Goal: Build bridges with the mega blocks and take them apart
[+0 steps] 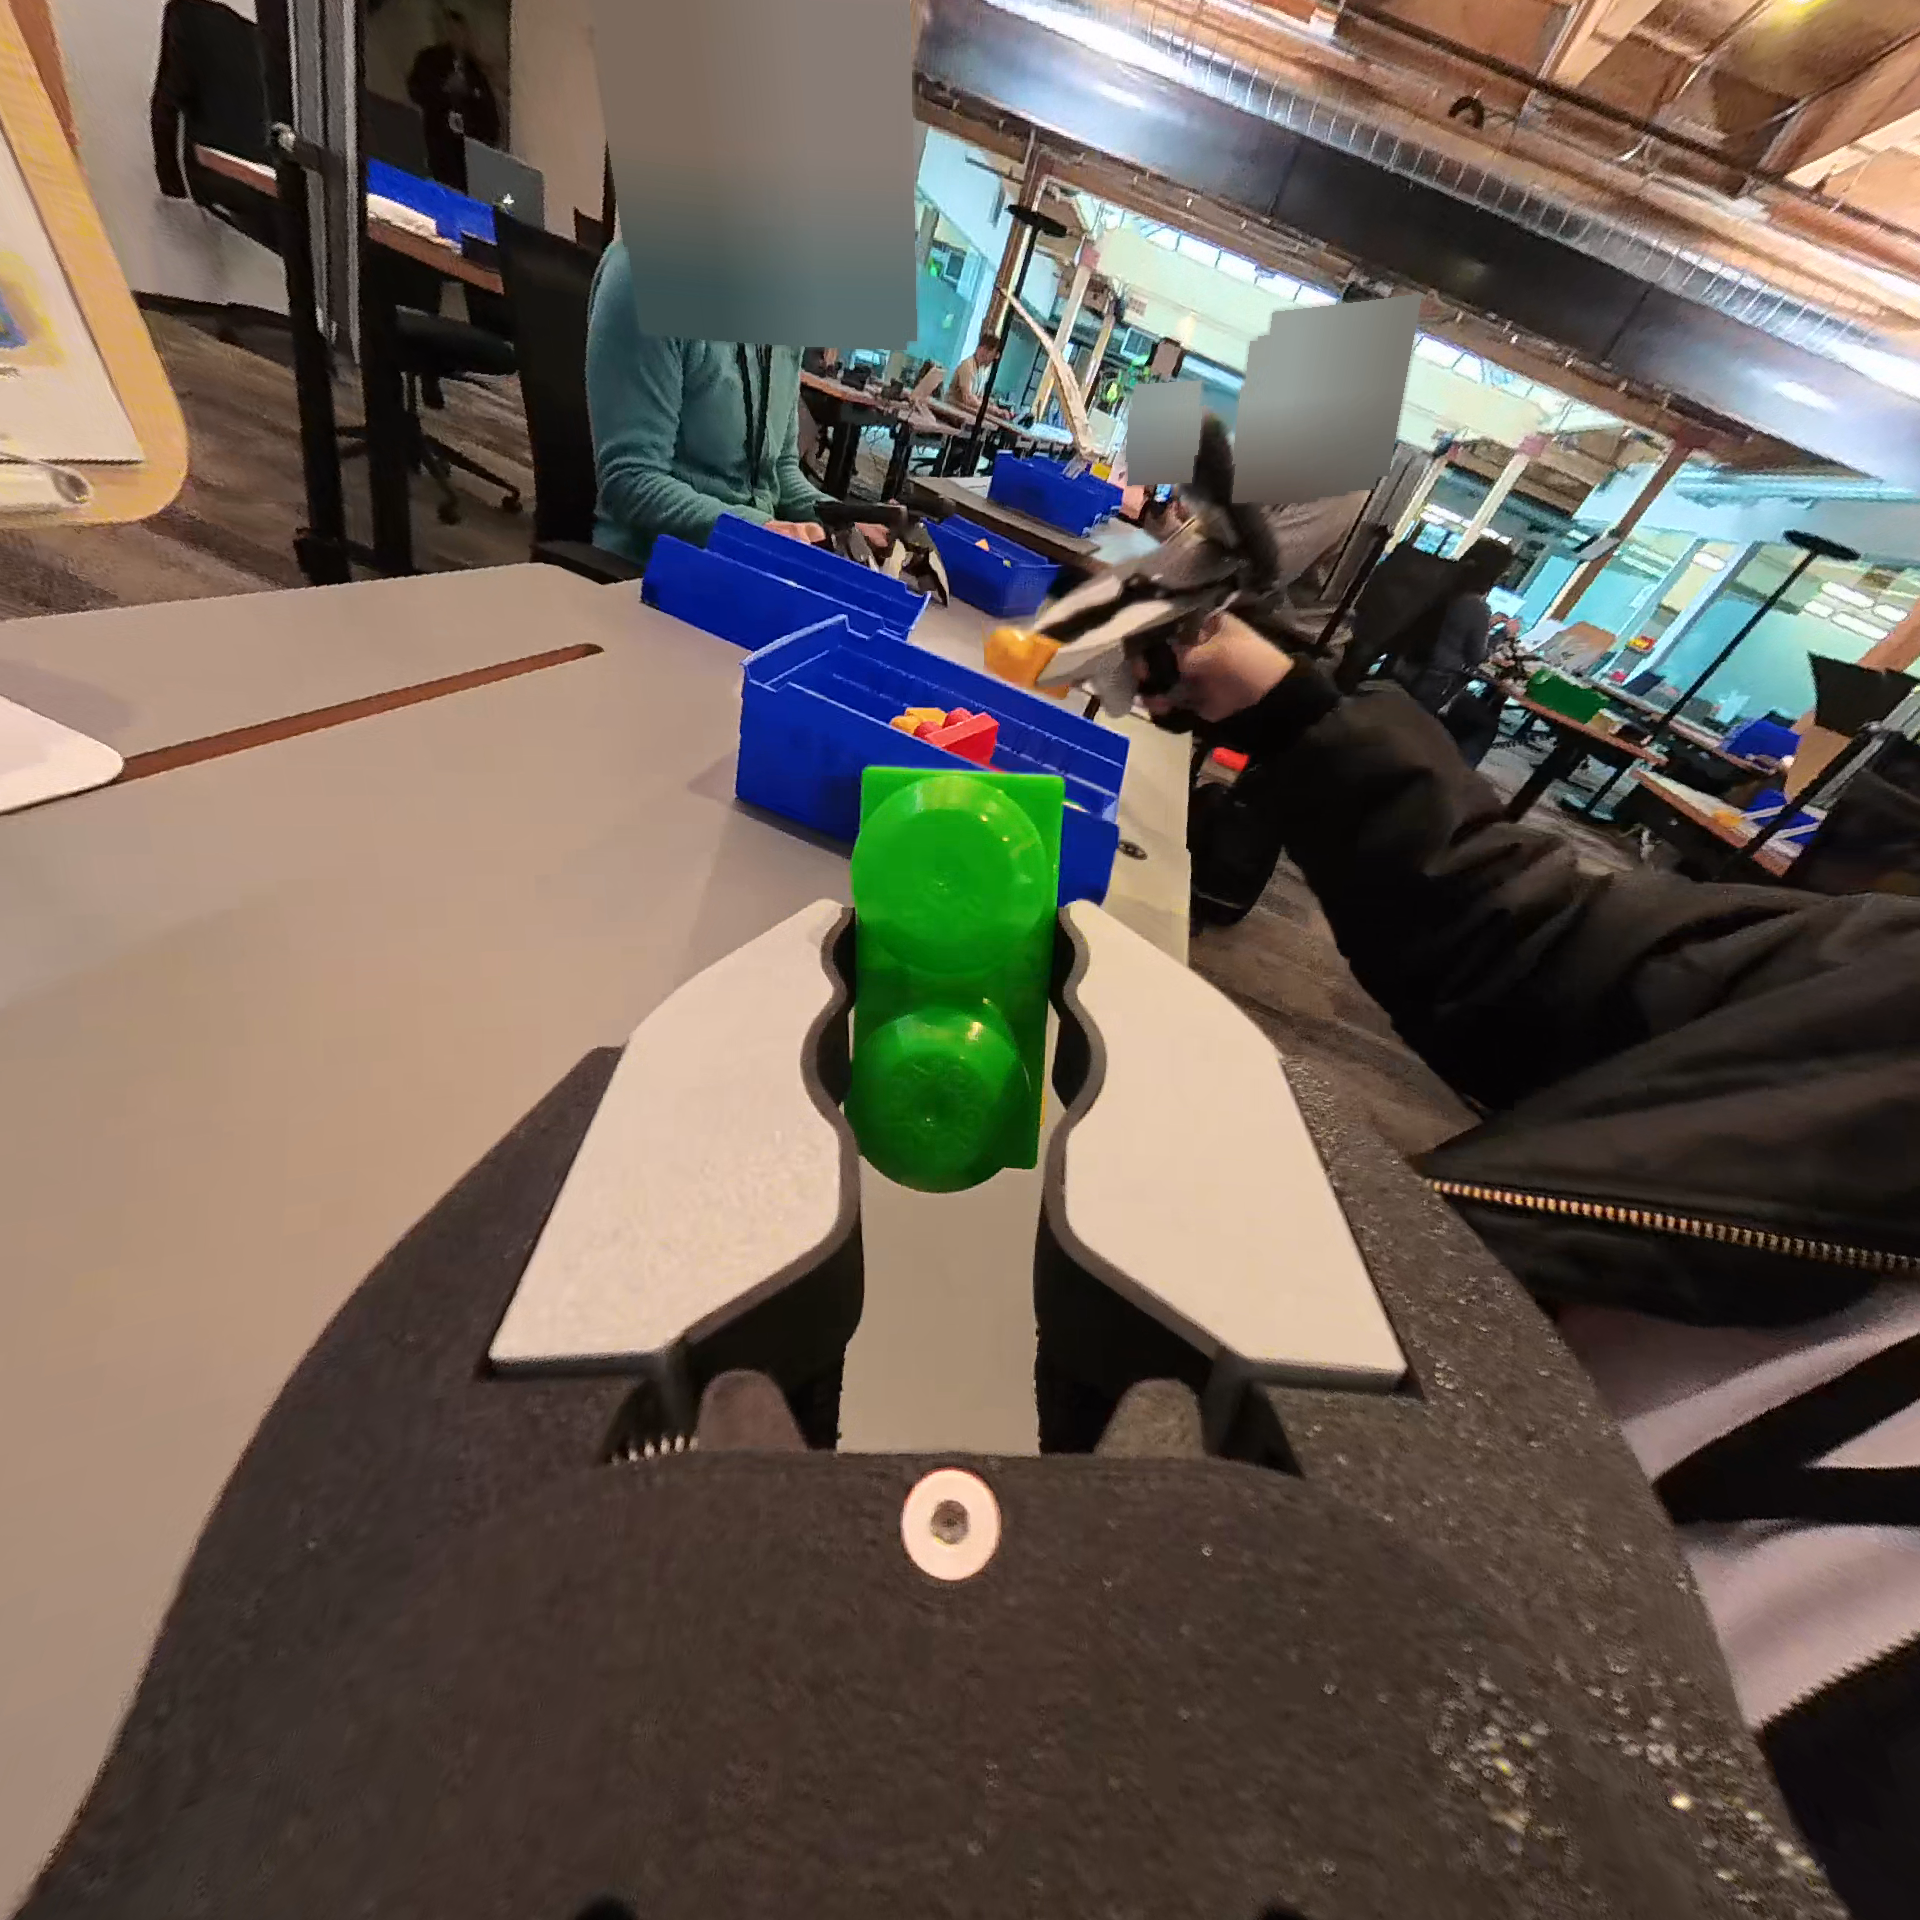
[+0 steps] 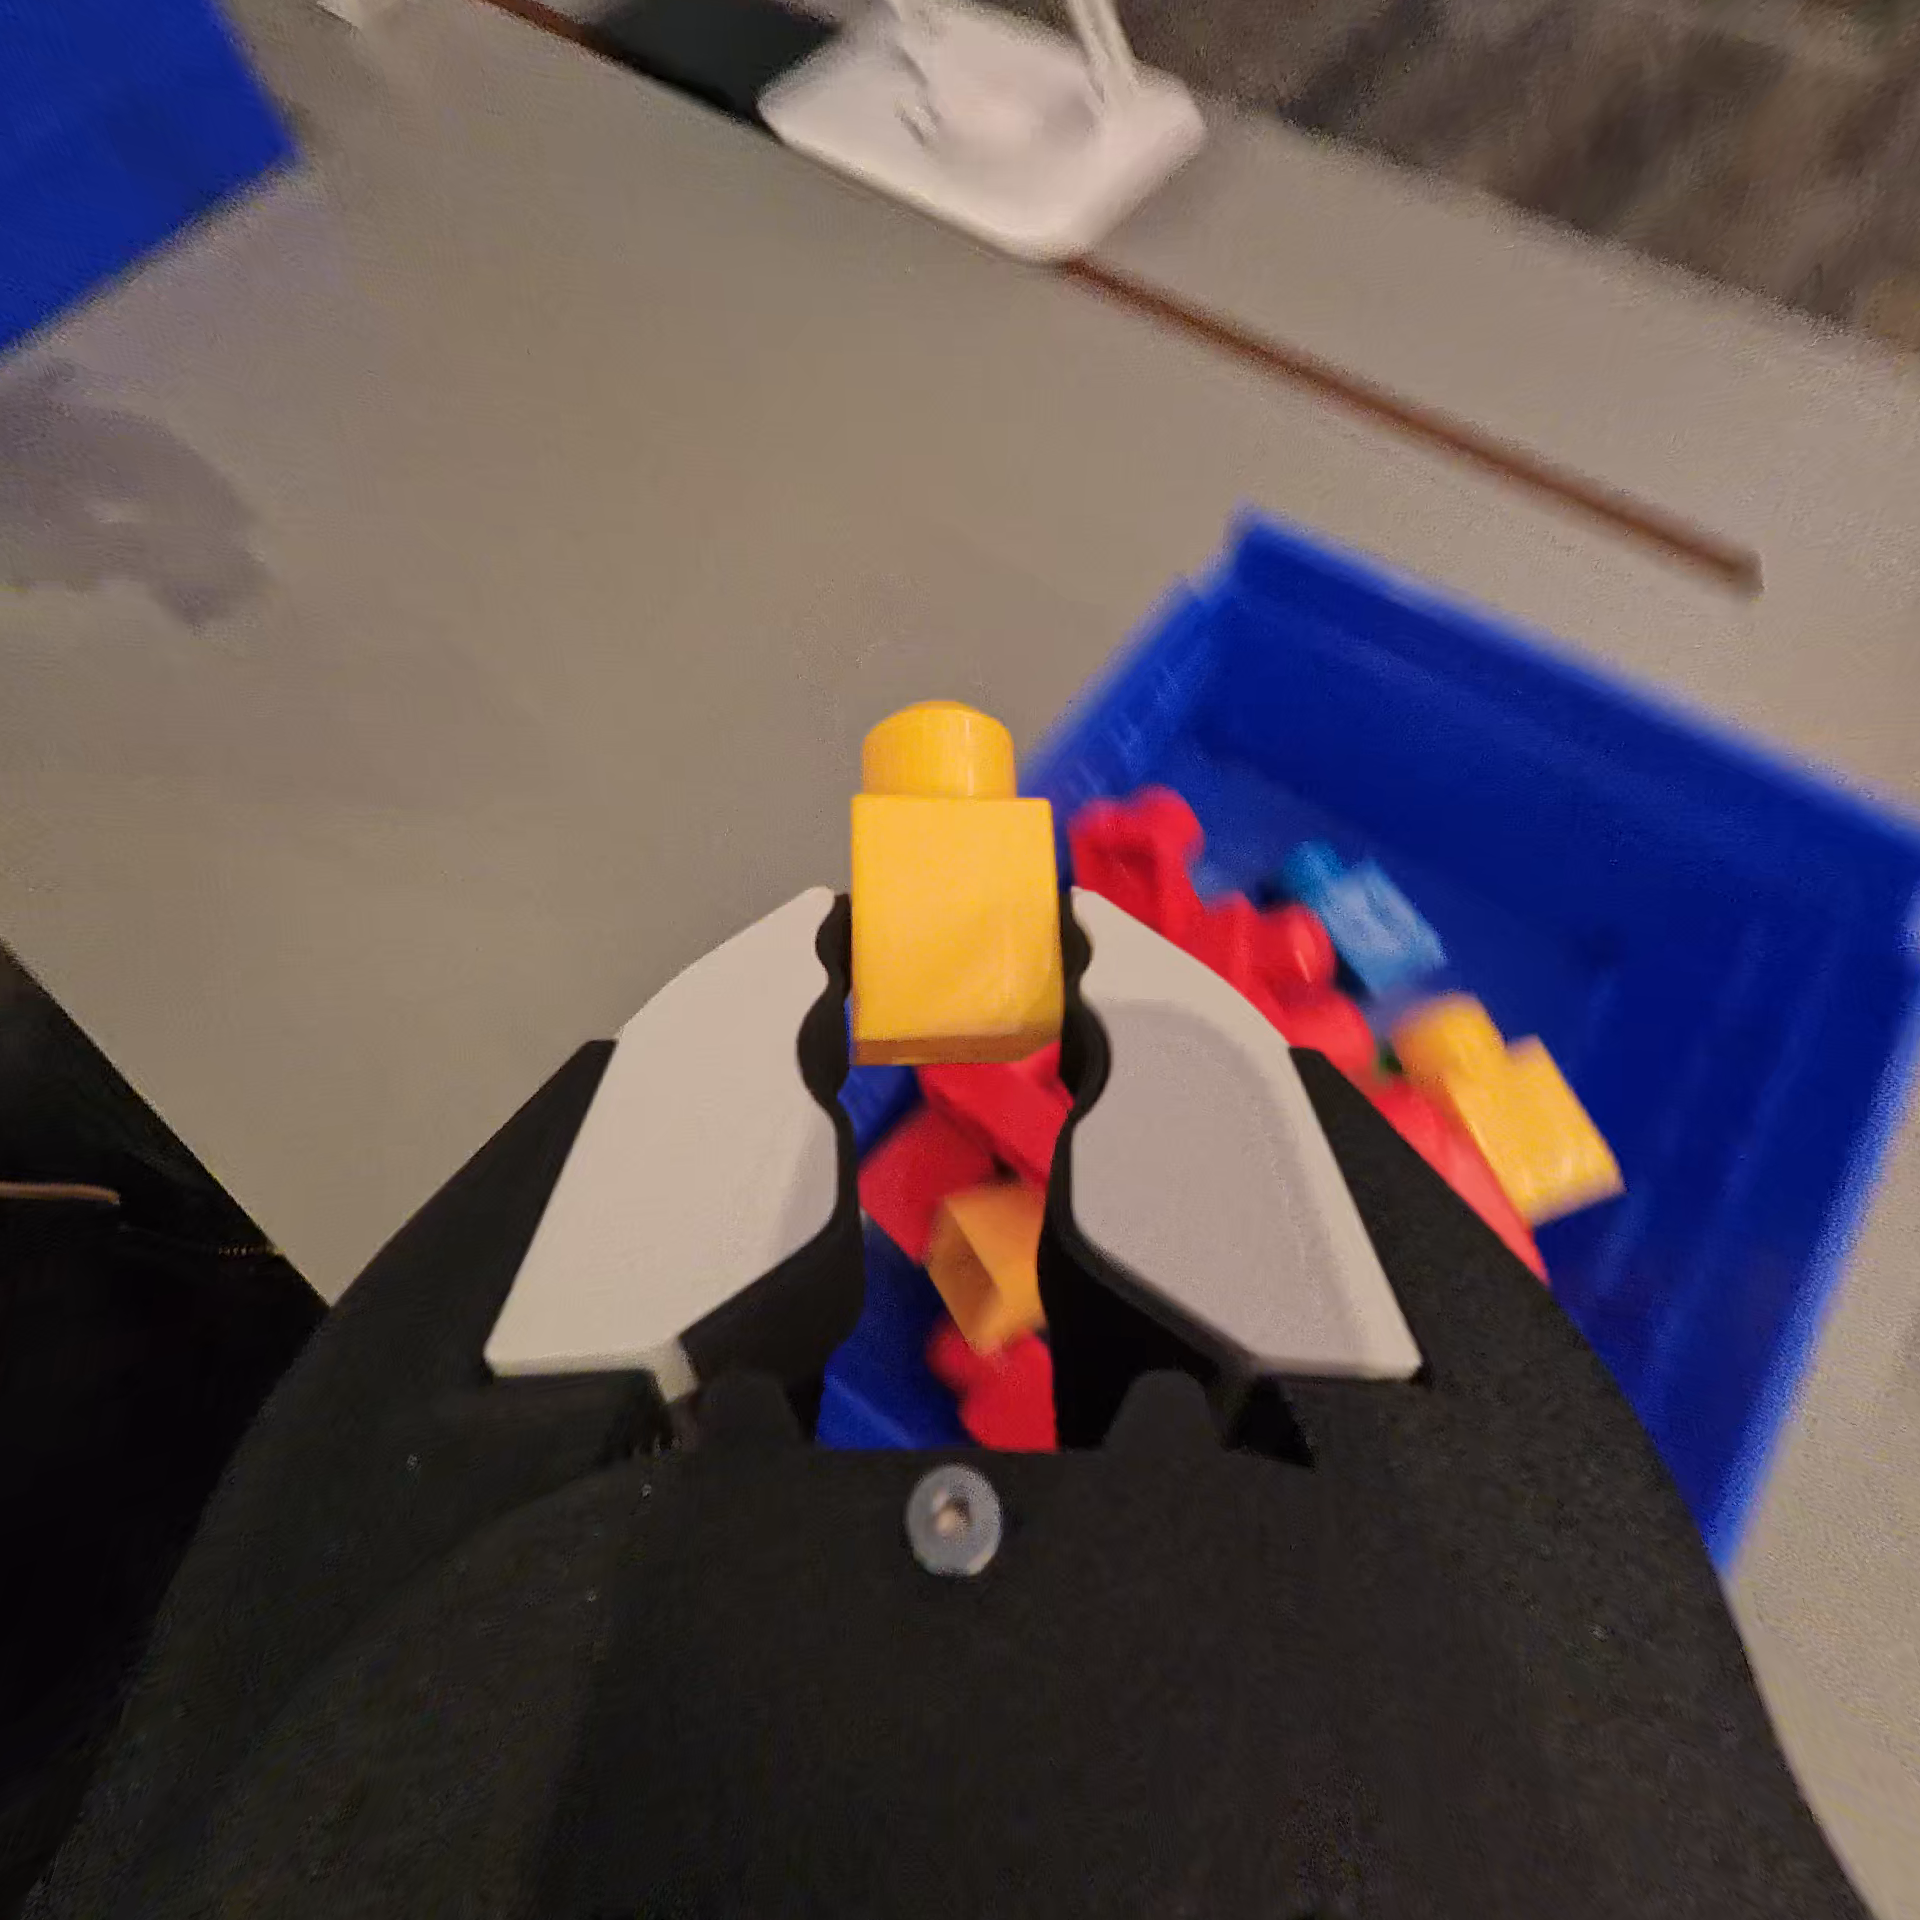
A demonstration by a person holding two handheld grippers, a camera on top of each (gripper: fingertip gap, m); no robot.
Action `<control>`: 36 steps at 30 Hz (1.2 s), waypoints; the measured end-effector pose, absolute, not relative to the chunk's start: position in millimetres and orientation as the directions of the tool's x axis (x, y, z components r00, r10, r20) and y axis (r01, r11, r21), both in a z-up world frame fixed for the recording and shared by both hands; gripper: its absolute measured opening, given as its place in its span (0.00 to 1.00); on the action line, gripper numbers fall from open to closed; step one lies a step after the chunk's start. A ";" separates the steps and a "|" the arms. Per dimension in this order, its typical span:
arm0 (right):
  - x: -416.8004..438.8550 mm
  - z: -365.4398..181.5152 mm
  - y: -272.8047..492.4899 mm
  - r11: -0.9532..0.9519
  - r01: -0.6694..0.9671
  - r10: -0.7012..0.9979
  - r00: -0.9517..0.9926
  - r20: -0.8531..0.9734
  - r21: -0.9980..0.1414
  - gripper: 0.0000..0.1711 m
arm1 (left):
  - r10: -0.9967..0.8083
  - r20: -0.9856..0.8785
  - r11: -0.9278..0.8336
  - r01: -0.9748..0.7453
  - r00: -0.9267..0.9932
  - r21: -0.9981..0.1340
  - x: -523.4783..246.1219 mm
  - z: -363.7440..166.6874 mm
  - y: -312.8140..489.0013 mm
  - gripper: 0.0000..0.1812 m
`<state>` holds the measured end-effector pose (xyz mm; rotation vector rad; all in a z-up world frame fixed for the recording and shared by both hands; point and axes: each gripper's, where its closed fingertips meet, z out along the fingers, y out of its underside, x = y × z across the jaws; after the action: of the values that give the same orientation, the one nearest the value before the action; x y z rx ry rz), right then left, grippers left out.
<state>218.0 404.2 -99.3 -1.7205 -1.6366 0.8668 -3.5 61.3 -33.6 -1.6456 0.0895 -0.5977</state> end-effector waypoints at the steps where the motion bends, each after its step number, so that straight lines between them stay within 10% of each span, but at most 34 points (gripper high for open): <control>1: 234.2 -114.7 422.7 -0.111 0.630 0.994 0.081 -0.077 -0.768 0.21 | -0.399 0.335 -0.178 0.286 0.854 -0.942 -2.5 -34.0 60.9 0.19; 10: 272.8 -187.9 463.8 -0.192 0.707 0.977 0.203 -0.064 -0.680 0.22 | -0.447 0.324 -0.239 0.237 0.834 -0.942 27.2 -45.8 87.8 0.20; 16: 260.5 -145.3 453.1 -0.139 0.583 0.986 0.160 -0.055 -0.801 0.29 | -0.459 0.335 -0.248 0.243 0.823 -0.938 35.1 -44.6 95.8 0.20; 21: 191.5 -60.1 348.9 -0.014 0.297 0.990 -0.132 -0.056 -0.955 0.31 | -0.480 0.360 -0.229 0.282 0.800 -0.932 43.7 -37.1 115.1 0.20; 31: 79.1 -69.2 152.6 0.053 0.382 0.782 -0.590 -0.199 -0.923 0.38 | -0.509 0.376 -0.201 0.318 0.774 -0.926 59.1 -30.0 141.5 0.20; 36: 66.2 -63.5 127.4 -0.014 0.398 0.699 -0.652 -0.293 -0.917 0.21 | -0.527 0.376 -0.198 0.320 0.762 -0.927 63.5 -29.7 140.2 0.20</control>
<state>66.2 127.4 -63.5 -1.1555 -2.0094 1.7195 63.5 140.2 -29.7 -1.5968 0.1707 -0.7713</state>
